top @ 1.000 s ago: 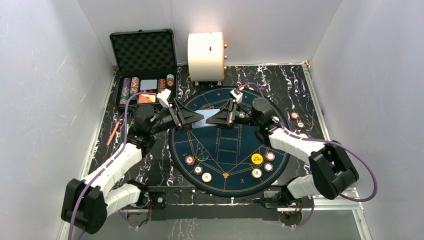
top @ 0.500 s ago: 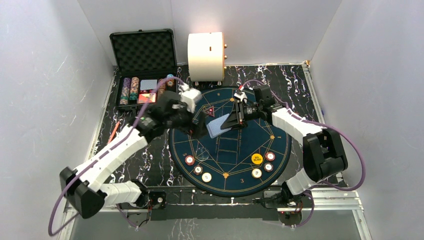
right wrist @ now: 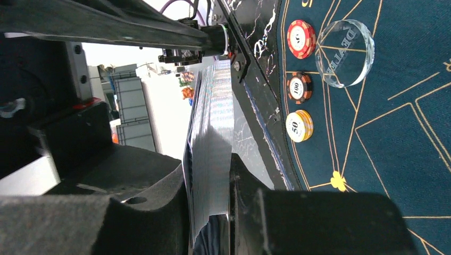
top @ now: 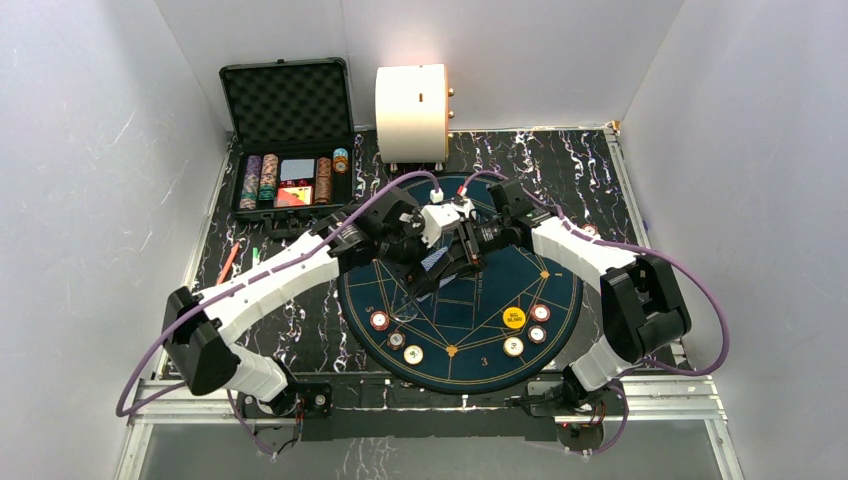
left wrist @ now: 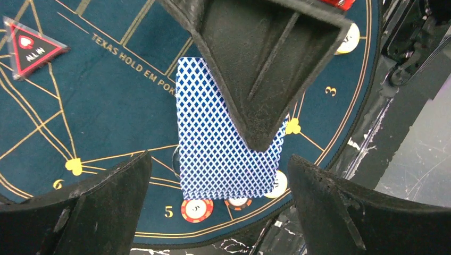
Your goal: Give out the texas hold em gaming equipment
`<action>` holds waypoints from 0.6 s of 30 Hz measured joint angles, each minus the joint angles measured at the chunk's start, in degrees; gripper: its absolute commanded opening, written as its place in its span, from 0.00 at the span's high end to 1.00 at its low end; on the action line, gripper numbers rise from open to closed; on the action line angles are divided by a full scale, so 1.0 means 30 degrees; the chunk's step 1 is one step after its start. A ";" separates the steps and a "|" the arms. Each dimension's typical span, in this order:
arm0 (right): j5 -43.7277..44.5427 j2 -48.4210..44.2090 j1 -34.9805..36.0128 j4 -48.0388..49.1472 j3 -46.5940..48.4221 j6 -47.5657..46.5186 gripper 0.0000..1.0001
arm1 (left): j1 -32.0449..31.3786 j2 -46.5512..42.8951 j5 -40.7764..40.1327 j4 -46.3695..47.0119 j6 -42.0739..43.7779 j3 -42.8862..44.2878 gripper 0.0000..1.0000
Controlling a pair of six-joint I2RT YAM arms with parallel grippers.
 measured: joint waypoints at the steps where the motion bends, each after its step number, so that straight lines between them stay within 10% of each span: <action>1: 0.0000 0.0000 0.0044 0.0015 0.0000 0.0007 1.00 | 0.0000 0.0204 0.0080 0.0000 0.0051 0.0015 0.02; 18: -0.0670 -0.0044 0.0299 0.1661 -0.0117 0.1501 1.00 | -0.0255 0.0831 0.0583 -0.0546 0.0124 -0.0197 0.08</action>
